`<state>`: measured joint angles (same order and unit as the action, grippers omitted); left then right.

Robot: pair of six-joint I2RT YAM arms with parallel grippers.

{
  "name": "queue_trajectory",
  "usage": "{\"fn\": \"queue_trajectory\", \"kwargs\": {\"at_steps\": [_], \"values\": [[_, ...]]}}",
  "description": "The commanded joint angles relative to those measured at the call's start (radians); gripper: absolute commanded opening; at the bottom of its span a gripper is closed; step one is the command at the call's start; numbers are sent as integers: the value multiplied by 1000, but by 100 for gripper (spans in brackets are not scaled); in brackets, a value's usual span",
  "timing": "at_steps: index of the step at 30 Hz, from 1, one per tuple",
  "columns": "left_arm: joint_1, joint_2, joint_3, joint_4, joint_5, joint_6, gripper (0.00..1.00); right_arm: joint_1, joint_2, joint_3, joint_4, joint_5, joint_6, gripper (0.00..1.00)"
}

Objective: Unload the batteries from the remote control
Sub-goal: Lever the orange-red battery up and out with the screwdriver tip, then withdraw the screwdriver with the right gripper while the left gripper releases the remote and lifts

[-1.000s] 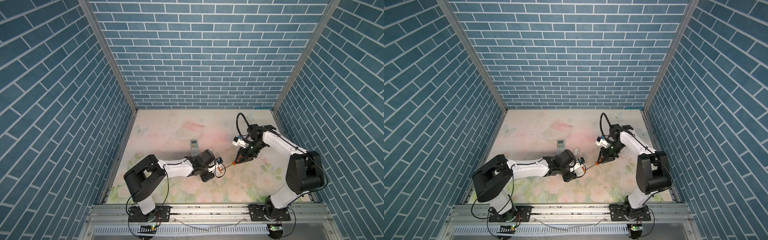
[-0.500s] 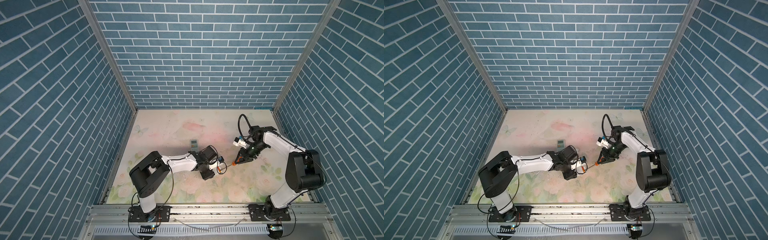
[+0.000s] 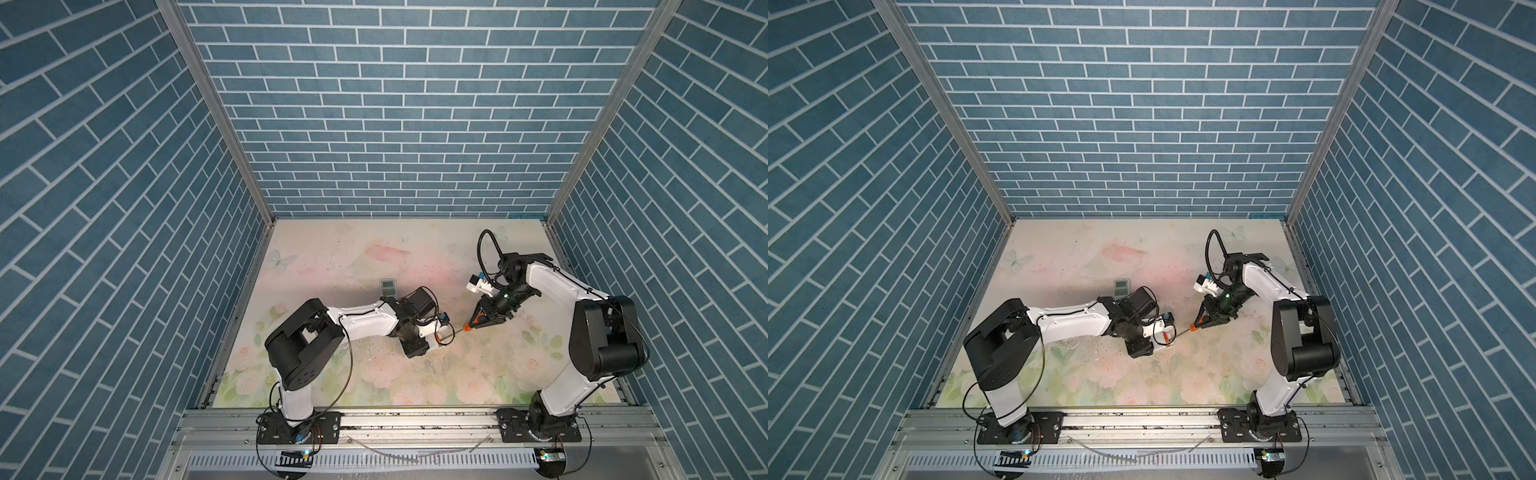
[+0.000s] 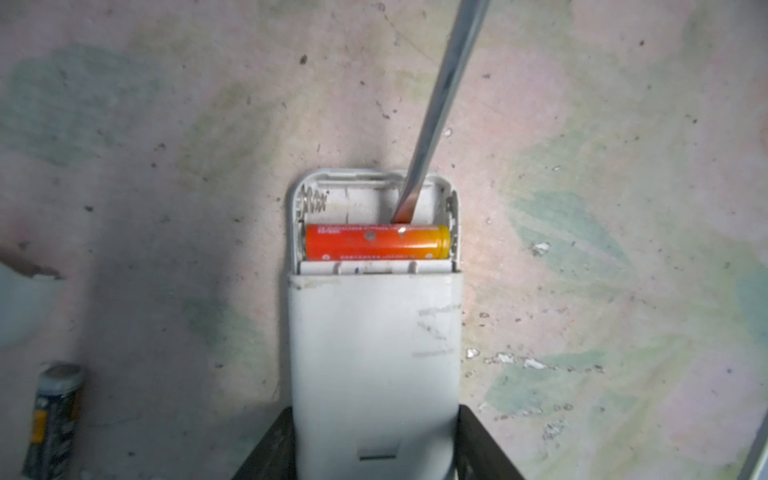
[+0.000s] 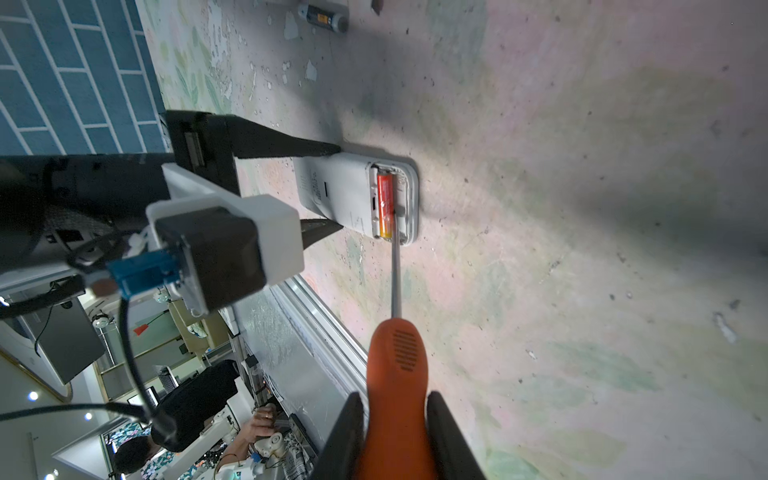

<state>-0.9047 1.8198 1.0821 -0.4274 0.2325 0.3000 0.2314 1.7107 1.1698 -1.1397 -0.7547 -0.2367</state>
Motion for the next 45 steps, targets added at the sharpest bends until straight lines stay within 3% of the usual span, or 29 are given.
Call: {"fn": "queue_trajectory", "kwargs": {"at_steps": [1, 8, 14, 22, 38, 42, 45], "values": [[16, 70, -13, 122, -50, 2, 17, 43, 89, -40, 104, -81, -58, 0], [16, 65, -18, 127, -47, -13, 17, 43, 101, -46, 105, -73, -56, 0], [17, 49, -33, 125, -70, -27, 17, 43, 31, -30, 95, -36, -33, 0], [16, 16, -65, 141, -69, -49, 17, 42, -63, -4, 118, -74, 6, 0], [9, 15, -74, 148, -65, -68, 16, 40, -140, 46, 98, -52, 28, 0], [9, 9, -71, 130, -80, -99, 17, 40, -198, 55, 91, 1, 51, 0], [9, -15, -96, 142, -87, -141, 25, 31, -245, 59, 88, 73, 86, 0]]}}
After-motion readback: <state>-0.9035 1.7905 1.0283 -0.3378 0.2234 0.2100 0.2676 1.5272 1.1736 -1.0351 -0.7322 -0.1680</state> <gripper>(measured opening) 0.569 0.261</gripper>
